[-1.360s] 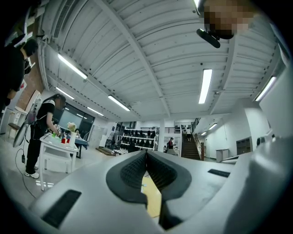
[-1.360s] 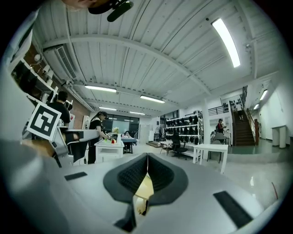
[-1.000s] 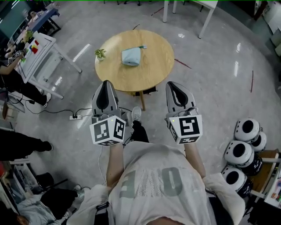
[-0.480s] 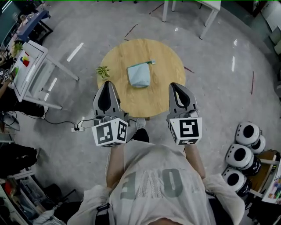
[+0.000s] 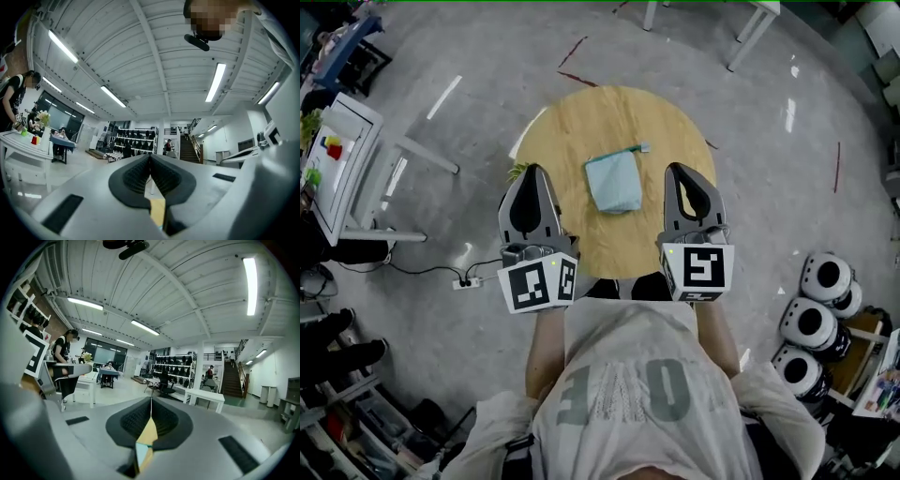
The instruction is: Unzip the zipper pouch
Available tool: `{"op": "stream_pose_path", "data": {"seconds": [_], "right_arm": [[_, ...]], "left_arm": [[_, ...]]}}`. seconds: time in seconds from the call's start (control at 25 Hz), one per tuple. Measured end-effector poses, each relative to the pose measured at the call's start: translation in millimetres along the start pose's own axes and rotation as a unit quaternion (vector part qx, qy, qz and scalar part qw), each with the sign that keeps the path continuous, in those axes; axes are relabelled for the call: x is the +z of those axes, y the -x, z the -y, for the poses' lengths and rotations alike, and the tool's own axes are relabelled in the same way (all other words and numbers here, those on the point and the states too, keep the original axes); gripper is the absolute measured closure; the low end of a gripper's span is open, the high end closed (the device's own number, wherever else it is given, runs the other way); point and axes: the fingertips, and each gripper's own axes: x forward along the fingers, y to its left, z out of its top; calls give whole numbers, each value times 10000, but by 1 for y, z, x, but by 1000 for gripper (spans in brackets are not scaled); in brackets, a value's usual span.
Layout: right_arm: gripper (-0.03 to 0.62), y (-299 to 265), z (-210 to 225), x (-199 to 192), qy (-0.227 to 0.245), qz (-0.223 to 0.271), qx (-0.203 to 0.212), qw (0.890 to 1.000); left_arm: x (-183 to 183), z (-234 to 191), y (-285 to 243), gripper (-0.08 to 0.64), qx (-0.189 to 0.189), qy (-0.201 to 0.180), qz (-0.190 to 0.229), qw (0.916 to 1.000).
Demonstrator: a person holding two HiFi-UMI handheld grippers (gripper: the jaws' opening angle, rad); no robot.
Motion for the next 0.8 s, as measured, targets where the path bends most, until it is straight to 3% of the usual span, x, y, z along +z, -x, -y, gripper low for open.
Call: {"op": "stream_pose_path", "data": {"seconds": [0.6, 0.8], "right_arm": [[563, -32, -1, -21, -89, -145, 209, 9996], [548, -53, -25, -28, -190, -511, 704, 9960]], "left_arm": [[-18, -12, -13, 532, 446, -146, -146, 9988], [-14, -16, -16, 532, 509, -194, -80, 9985]]}}
